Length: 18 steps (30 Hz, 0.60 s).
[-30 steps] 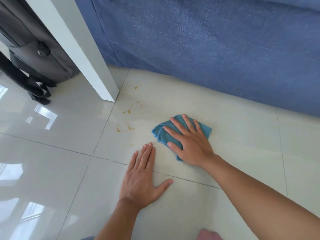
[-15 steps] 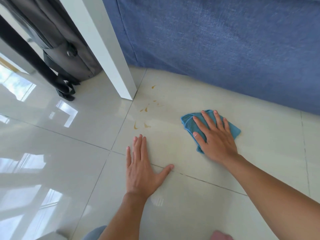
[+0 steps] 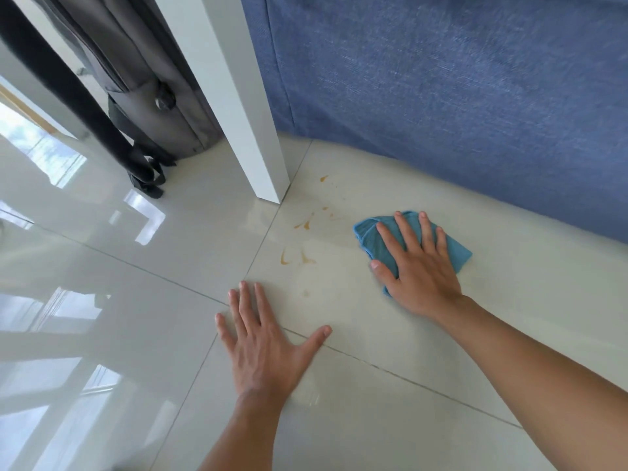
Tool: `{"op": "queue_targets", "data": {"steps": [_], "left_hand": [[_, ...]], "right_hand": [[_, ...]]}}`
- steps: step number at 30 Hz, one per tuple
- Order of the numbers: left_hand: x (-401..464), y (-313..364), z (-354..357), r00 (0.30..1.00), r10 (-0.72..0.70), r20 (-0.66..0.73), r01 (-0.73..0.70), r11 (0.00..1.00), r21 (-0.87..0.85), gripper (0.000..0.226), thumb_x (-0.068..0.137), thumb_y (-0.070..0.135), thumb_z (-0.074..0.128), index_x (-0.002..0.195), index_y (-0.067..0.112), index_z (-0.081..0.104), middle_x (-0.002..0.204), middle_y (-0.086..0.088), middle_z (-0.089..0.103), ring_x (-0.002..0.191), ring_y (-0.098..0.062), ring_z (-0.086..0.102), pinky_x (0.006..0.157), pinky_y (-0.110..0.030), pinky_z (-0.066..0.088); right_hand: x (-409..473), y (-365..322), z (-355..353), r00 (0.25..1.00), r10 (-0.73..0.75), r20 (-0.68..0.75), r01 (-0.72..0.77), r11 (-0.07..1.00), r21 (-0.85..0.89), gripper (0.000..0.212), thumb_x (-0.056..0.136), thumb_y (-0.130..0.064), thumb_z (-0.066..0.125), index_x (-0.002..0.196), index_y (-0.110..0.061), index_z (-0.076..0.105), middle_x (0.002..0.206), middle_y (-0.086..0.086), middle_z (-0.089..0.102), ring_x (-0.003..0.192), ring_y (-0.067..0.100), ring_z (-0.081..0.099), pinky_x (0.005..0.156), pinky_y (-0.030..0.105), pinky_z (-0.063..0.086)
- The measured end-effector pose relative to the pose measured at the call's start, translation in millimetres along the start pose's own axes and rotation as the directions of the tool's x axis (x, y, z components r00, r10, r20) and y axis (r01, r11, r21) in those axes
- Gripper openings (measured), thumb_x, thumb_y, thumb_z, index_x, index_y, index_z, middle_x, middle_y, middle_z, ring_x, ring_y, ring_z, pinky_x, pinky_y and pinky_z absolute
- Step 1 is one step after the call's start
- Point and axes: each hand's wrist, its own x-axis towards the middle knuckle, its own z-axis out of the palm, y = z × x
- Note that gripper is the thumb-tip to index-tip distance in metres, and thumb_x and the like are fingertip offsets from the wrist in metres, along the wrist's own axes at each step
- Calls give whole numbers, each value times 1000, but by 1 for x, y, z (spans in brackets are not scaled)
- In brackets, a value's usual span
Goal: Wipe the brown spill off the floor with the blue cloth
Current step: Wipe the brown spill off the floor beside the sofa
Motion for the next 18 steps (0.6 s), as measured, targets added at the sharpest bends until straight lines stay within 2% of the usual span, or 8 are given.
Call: {"op": "queue_targets", "data": {"steps": [2, 5, 9, 12, 15, 18], "left_hand": [[1, -1, 1, 1000, 4, -8, -4, 1000, 0, 138, 63, 104, 25, 161, 9, 0, 170, -9, -3, 154, -21, -21, 124, -53, -9], [2, 0, 1, 1000, 5, -9, -5, 1000, 5, 137, 64, 103, 26, 161, 8, 5, 169, -11, 3, 156, -23, -15, 125, -54, -5], [3, -1, 2, 1000, 20, -13, -20, 1000, 11, 135, 66, 102, 29, 160, 6, 12, 169, -13, 10, 157, -24, -9, 124, -54, -2], [3, -1, 4, 1000, 27, -1, -27, 999, 30, 134, 68, 101, 31, 159, 4, 16, 168, -14, 14, 157, -27, -3, 123, -55, 0], [4, -3, 7, 999, 34, -2, -34, 998, 47, 134, 67, 101, 33, 158, 3, 21, 166, -16, 19, 157, -30, 6, 122, -56, 4], [6, -4, 10, 999, 41, -25, -39, 998, 54, 133, 66, 100, 38, 157, 3, 23, 165, -18, 21, 156, -31, 9, 122, -56, 5]], "right_hand": [[19, 0, -6, 996, -63, 69, 65, 998, -21, 79, 93, -74, 13, 161, -37, -1, 170, -2, -12, 154, 34, -20, 123, 56, -8], [50, 2, -17, 980, -149, 132, 152, 988, -14, 72, 97, -65, 13, 160, -38, -9, 169, -4, -19, 152, 32, -26, 123, 54, -13], [85, -3, -23, 974, -210, 80, 206, 977, 54, 62, 106, -43, 22, 162, -30, -1, 171, -3, -10, 154, 28, -21, 124, 50, -10], [113, -14, -29, 979, -198, 43, 187, 965, 184, 58, 108, -31, 24, 163, -22, 5, 171, 0, -2, 156, 26, -15, 126, 46, -8], [138, -26, -40, 981, -182, 65, 158, 948, 275, 56, 109, -29, 22, 163, -22, 8, 171, -1, -1, 156, 23, -14, 126, 43, -8], [154, -39, -42, 981, -171, 89, 144, 957, 252, 55, 109, -31, 20, 162, -26, 9, 171, -5, -3, 156, 23, -15, 125, 42, -10]]}}
